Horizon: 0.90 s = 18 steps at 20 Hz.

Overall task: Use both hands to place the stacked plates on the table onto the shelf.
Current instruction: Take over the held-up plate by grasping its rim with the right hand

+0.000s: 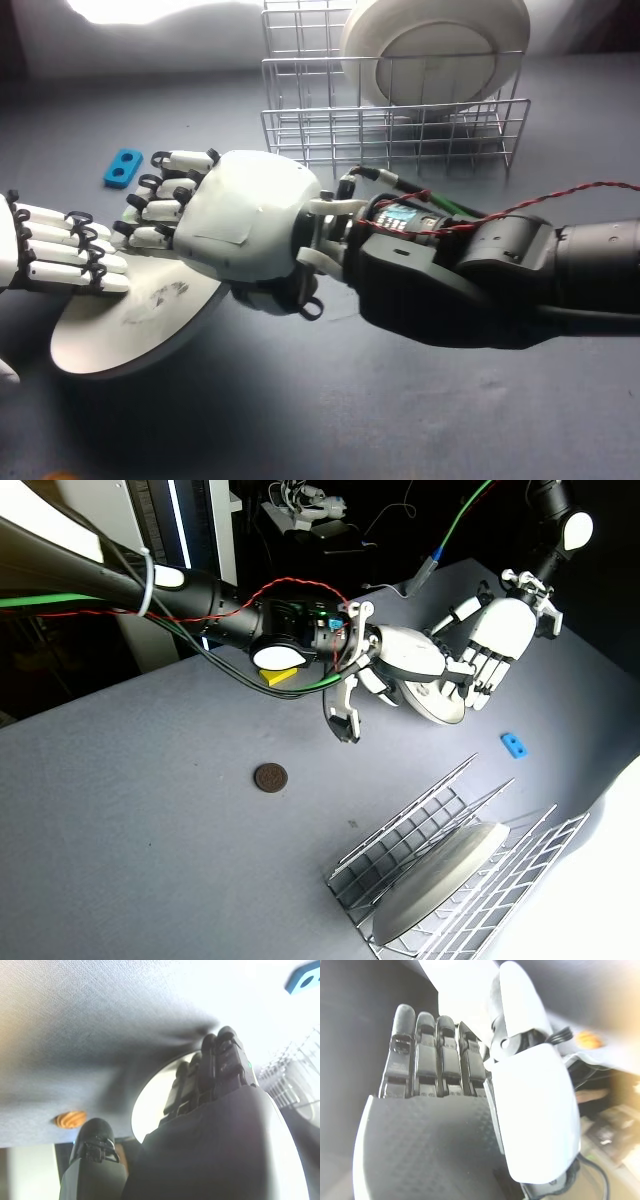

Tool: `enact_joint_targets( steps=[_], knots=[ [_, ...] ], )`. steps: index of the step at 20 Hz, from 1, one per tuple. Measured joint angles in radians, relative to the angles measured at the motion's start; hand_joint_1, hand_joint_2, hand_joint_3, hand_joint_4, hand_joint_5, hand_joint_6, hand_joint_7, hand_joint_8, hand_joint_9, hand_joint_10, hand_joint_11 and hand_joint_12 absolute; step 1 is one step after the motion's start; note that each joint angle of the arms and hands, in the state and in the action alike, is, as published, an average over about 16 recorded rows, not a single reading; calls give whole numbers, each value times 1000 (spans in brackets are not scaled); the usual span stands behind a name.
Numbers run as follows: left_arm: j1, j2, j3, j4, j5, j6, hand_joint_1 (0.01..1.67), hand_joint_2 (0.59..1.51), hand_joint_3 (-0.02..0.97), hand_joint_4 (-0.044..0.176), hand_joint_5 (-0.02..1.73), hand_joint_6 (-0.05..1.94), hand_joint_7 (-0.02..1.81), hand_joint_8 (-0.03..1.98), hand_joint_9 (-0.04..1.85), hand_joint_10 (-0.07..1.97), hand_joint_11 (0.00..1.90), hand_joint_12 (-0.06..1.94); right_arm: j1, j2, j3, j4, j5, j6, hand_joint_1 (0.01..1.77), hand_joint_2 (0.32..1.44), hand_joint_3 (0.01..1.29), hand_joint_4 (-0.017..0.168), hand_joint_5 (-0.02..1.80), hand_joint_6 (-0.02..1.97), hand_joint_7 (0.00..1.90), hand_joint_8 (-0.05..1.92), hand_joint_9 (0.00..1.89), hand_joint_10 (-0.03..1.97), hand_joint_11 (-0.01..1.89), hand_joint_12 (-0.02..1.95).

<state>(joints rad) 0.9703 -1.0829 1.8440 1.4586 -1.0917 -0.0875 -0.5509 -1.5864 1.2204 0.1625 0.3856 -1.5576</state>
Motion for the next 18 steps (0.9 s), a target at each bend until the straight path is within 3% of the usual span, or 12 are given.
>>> enact_joint_targets(
  steps=[12,18],
  knots=[
    [0,-1,1,1,-2,0,15,1128,21,-8,-10,-21,-14,-23,28,25,14,2,3,-53,11,113,-24,1,1272,1050,14,3,435,42,461,21,457,51,36,1276],
    [0,-2,1,1,-3,0,14,1129,22,-8,-10,-23,-13,-23,29,24,14,1,-7,-55,0,113,-8,0,1254,1038,14,2,584,84,651,43,657,91,215,1322]
  ],
)
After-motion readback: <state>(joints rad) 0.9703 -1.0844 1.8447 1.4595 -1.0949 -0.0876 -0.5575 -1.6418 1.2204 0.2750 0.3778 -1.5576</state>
